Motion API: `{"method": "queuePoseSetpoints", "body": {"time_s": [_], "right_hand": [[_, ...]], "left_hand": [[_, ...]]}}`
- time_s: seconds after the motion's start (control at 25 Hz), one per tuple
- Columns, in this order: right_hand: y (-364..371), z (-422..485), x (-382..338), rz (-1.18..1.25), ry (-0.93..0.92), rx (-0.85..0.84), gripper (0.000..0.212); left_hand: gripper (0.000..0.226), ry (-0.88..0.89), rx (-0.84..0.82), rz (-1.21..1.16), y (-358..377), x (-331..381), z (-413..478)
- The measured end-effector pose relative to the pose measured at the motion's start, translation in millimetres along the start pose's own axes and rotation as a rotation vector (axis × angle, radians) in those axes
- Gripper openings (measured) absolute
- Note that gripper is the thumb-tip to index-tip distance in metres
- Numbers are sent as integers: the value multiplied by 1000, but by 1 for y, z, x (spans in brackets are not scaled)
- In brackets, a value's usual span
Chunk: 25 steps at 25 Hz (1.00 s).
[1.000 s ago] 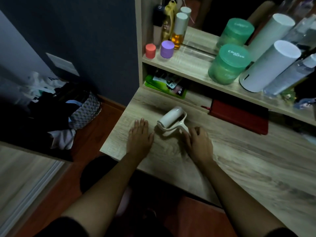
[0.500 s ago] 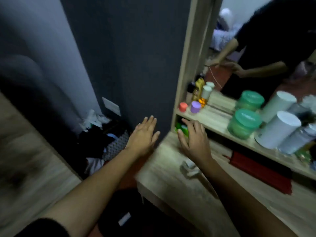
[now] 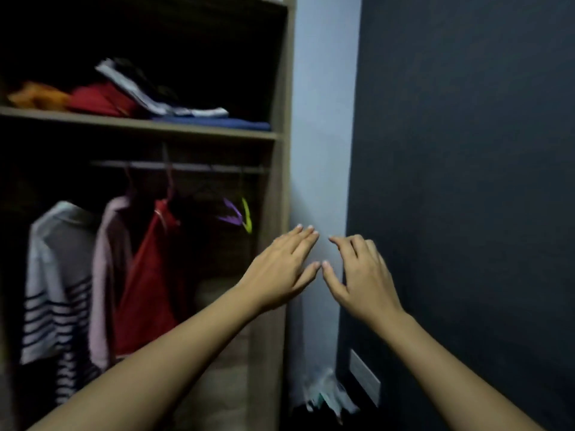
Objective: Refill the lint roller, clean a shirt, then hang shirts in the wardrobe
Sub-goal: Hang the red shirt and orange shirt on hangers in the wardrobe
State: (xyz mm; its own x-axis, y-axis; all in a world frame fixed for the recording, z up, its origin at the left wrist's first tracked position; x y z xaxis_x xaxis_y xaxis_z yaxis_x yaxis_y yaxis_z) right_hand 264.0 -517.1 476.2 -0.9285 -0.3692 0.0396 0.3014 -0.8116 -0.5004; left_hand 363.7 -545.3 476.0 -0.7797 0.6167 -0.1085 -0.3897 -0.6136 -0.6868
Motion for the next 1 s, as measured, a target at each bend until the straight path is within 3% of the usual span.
{"method": "queuePoseSetpoints", "body": {"time_s": [0.4,0.68,0.88,1.0], "right_hand": [[108,229,-137,-70,-214,195,49],[130,333,-159,-35,-215,264,42],[149,391,-149,73,-195,157,38],[172,410,-161,91,-296,69,39]], "left_hand": [[56,38,190,403,-124,-265,40],[56,71,246,636,-191,-360,102],[70,-84,82,635,-203,-408,144],[78,-136,-72,731,-194,-427,165]]}}
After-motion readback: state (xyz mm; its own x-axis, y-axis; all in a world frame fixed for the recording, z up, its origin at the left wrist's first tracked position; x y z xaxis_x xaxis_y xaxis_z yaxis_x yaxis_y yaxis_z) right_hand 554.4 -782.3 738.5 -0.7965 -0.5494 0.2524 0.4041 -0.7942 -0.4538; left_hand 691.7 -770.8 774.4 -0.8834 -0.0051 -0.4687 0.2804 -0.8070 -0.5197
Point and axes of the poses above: each hand's wrist, its own z-axis towards the middle knuckle, its own y-axis out of the palm, x = y × z, the point moved 10 cm from there along z, towards the middle knuckle, and after that the axes turned 2 degrees about -y, right-handed, at the moved point
